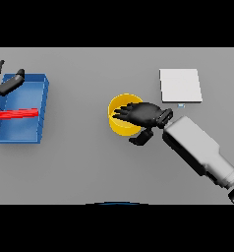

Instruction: Pick up the red beaker and tilt it to pour out 1 green nut into yellow bowl. Pick up the yellow bowl and place it on the metallic measuring scale.

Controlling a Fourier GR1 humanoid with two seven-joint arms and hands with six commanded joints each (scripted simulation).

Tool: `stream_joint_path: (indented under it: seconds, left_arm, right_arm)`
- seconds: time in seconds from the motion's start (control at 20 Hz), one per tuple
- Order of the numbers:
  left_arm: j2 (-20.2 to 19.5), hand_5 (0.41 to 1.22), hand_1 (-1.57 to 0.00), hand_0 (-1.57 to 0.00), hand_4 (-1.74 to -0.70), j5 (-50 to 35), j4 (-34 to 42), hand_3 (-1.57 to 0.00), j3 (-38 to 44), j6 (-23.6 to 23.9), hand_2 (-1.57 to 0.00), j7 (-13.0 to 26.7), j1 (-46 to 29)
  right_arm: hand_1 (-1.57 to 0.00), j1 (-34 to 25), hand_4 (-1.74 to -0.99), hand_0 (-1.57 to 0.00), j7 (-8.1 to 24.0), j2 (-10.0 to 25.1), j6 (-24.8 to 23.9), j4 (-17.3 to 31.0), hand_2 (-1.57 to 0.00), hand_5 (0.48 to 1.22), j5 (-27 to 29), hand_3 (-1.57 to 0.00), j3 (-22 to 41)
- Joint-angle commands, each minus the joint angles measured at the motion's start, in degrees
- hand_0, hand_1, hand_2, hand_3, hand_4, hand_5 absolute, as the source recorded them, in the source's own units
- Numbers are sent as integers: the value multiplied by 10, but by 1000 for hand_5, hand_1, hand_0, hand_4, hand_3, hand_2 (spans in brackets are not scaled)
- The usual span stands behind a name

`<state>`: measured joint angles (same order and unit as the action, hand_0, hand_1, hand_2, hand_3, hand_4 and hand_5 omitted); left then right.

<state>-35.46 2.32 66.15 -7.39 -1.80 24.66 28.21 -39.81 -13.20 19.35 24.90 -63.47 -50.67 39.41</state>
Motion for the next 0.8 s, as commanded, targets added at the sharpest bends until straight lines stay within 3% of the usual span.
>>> stream_joint_path:
  seconds: [0.0, 0.2, 0.25, 0.3, 0.35, 0.45, 0.6, 0.75]
  left_arm:
    - [-3, 708, 1, 1, -792, -1, 1, 1, 0, -3, 1, 2, -4]
    - [-1, 712, 1, 1, -791, -4, -6, 1, 3, -4, 1, 1, 3]
    - [-1, 711, 1, 1, -791, -3, 2, 1, 1, -3, 1, -5, -3]
    - [-2, 710, 1, 1, -789, 0, 3, 1, 0, -1, 1, -2, -5]
    - [-3, 710, 1, 1, -788, 1, 0, 1, 0, -1, 1, -2, -2]
    - [3, 707, 1, 1, -787, 0, -5, 1, -1, 0, 1, -3, 2]
    - [0, 712, 1, 1, -784, 7, -8, 1, -3, 0, 1, 0, 5]
    - [1, 710, 1, 1, -782, 4, -11, 1, -2, -4, 1, -4, 8]
  right_arm:
    - [1, -2, -1188, 1, -1, 1, 1, 7, 1, 693, 2, -12, -3]
    - [-60, -8, -1261, -48, 14, -13, -1, 22, -88, 809, -2, -130, 0]
    - [-183, -10, -1309, -193, -4, -12, -7, 28, -189, 891, -4, -215, 2]
    - [-407, -13, -1363, -455, -7, -13, -7, 29, -349, 957, -3, -322, 1]
    - [-640, -11, -1435, -678, -6, -10, -6, 25, -594, 1010, -3, -572, 1]
    - [-975, -9, -1540, -999, -17, -4, 4, 14, -945, 1086, 4, -792, 0]
    - [-1266, -9, -1637, -1278, -24, 1, 6, 15, -1187, 1152, 10, -1027, 0]
    - [-1415, -10, -1688, -1421, -8, 4, 24, 4, -1323, 1186, 17, -1130, 1]
